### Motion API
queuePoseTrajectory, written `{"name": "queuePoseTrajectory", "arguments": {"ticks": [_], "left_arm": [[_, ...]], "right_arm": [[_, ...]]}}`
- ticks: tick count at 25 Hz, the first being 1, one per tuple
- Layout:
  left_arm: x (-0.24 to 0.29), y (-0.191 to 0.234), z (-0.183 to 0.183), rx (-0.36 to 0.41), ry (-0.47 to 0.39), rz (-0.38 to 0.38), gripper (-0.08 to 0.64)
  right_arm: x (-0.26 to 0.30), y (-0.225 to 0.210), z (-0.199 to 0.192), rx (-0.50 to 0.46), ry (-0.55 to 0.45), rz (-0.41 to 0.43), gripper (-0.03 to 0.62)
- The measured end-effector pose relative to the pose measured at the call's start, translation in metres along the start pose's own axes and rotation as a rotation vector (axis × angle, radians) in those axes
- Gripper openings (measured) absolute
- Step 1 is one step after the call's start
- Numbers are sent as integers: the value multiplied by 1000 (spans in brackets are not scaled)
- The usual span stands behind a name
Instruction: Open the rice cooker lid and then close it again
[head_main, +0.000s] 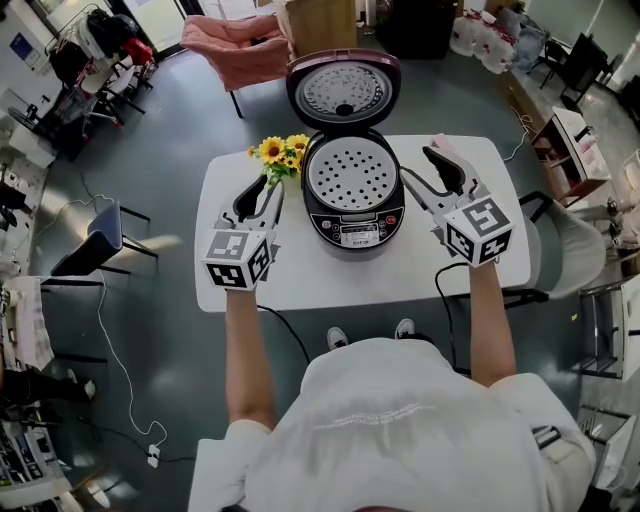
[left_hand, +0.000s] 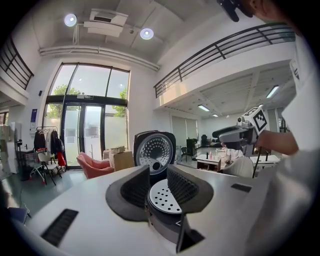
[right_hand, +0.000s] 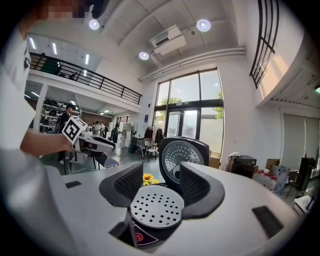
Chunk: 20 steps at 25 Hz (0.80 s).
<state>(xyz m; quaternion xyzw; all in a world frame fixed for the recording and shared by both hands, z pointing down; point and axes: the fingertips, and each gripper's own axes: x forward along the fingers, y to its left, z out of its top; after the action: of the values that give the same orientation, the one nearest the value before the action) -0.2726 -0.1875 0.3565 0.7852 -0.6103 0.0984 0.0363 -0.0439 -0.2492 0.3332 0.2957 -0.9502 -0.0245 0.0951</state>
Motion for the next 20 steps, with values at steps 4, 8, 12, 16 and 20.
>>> {"name": "queuePoseTrajectory", "arguments": {"ticks": [4,8,12,16,20], "left_arm": [[-4,7,-7,7,9,-42,121],[-5,12,-20,8,33,-84,121],[1,23,-26,4,44,-114,121],[16,29,-26,-3,51,-139,123],[39,30,-25,2,59,-162,126]], "right_arm": [[2,16,-2,21,7,-28,224],[0,24,-8,37,25,-69,224],[-5,23,-12,45,50,-108,224],[-7,14,-15,54,68,-137,224],[-1,-1,-21,67,73,-150,224]]}}
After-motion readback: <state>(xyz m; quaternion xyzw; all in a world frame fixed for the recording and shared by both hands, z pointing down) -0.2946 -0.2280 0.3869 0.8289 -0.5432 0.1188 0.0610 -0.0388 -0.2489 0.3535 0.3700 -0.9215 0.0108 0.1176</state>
